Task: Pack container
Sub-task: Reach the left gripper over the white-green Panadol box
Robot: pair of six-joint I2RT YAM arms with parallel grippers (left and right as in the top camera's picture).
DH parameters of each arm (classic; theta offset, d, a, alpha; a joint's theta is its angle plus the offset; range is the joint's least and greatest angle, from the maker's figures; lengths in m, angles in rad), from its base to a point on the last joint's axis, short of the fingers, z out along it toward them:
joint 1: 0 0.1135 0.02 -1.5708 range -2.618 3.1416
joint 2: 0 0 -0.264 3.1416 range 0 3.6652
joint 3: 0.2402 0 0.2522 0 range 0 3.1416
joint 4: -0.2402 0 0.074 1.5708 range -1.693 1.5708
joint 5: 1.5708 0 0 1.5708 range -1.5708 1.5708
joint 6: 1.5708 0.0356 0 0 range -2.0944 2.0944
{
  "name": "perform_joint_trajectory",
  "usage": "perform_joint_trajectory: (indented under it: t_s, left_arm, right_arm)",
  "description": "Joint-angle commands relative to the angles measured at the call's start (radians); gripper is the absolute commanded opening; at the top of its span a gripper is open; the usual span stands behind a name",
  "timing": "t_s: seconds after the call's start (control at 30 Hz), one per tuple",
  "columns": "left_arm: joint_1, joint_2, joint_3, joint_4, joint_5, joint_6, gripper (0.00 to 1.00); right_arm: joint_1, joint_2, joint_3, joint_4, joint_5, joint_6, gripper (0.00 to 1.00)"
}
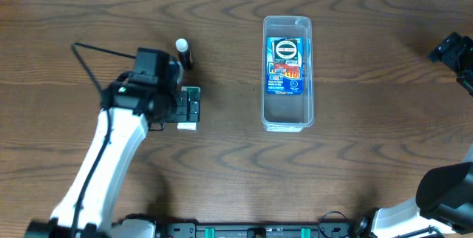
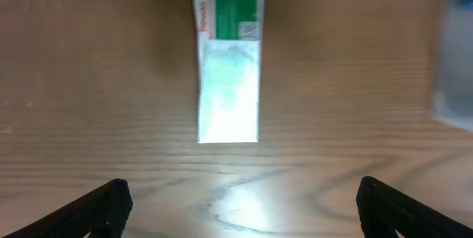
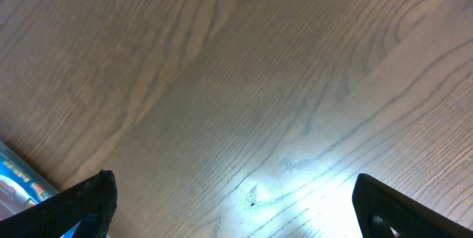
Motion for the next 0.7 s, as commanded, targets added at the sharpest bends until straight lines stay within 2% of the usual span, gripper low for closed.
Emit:
perform_joint_trajectory:
  t_s: [0.0, 0.23, 0.67]
  left_arm:
    - [-0.004, 0.087, 0.021, 0.039, -0.071, -0.01, 0.98]
    - [-0.005, 0.219, 0.02, 0.109, -0.063, -0.017, 0.98]
    - [-0.011, 0.332, 0.02, 0.182, -0.064, -0.017, 0.98]
  right_arm:
    - [-0.005, 0.005, -0.002, 0.002, 0.003, 0.011, 0.99]
    - [-0.005, 0.005, -0.002, 0.002, 0.003, 0.011, 0.99]
    - [-0.005, 0.005, -0.002, 0.002, 0.003, 0.011, 0.99]
